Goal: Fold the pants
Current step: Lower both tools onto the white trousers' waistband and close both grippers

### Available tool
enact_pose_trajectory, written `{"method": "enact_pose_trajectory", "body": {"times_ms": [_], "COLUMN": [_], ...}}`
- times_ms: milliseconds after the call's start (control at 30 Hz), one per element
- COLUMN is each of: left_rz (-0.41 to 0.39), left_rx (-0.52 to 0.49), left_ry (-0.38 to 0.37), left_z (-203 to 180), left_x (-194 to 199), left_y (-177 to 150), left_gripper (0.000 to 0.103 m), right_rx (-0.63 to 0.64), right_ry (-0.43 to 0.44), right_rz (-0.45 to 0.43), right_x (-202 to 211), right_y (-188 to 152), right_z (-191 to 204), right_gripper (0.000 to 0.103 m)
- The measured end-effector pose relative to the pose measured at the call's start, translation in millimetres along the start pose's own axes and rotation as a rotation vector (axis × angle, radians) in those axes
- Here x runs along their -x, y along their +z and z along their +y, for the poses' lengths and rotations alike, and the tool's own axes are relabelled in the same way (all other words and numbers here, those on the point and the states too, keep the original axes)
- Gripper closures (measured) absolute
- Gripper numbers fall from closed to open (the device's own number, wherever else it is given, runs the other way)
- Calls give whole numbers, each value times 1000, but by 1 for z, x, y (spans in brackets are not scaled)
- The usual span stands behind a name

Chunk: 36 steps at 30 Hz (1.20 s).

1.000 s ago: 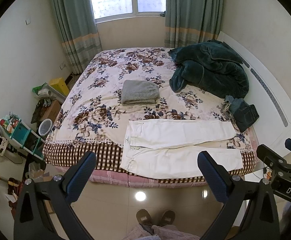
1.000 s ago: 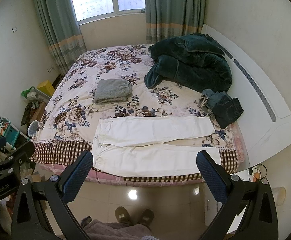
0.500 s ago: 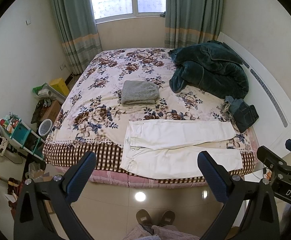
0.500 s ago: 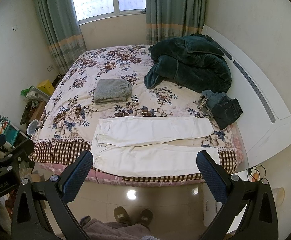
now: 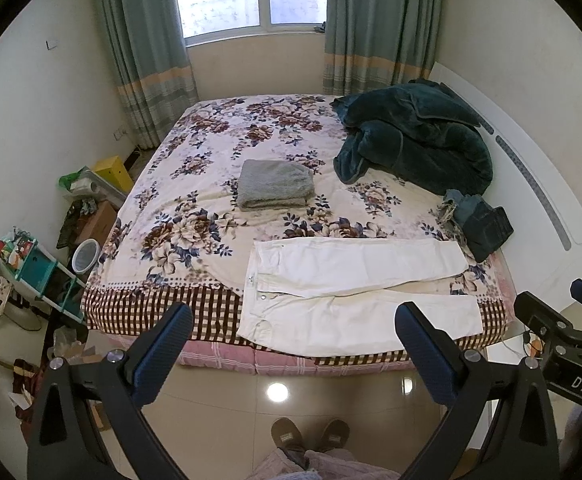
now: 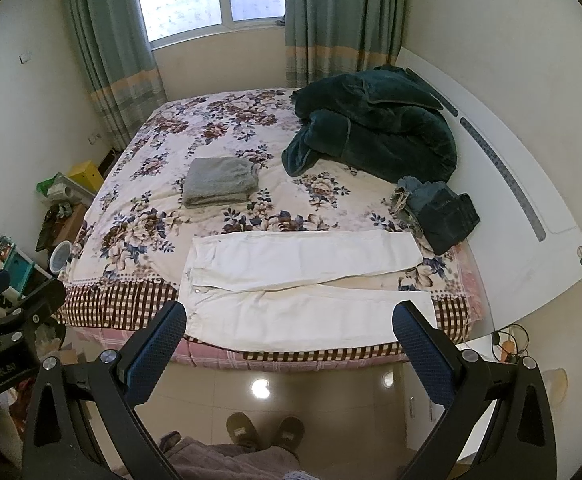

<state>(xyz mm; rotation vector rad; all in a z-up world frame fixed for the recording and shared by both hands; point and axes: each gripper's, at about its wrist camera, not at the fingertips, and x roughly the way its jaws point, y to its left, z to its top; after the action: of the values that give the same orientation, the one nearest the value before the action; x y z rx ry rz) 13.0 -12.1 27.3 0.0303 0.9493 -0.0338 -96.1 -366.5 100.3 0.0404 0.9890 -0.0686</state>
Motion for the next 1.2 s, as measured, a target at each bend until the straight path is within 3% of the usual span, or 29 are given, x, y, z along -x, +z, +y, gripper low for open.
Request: {"method": "enact_pose_trajectory", "body": {"times_ms": [300,567,700,900,1067,1200], "left_rz": [-50,-24,35,176,359,550], "left_rx": [-20,-39,-49,18,166,319], "left_ry": [21,88,120,158,183,188], "left_z": [26,23,9,-20,-37,-36], "left_x": [-40,-124,-176,-280,-395,-506], "left_y": [3,28,46,85,108,102], "left_gripper": [0,0,0,0,0,0], "right_rx": [-55,-136,-200,-264,-301,-363], "right_ry": [-85,-177,-178,-172,-163,-166], "right_rz": [-2,3,61,144,261,360], "right_x": [-24,-100,-175,-306,-455,-581], "right_y": [4,31,57,103,149,169], "right_z": [17,18,-5,-61,-128,-180], "right_gripper": [0,0,0,0,0,0]}}
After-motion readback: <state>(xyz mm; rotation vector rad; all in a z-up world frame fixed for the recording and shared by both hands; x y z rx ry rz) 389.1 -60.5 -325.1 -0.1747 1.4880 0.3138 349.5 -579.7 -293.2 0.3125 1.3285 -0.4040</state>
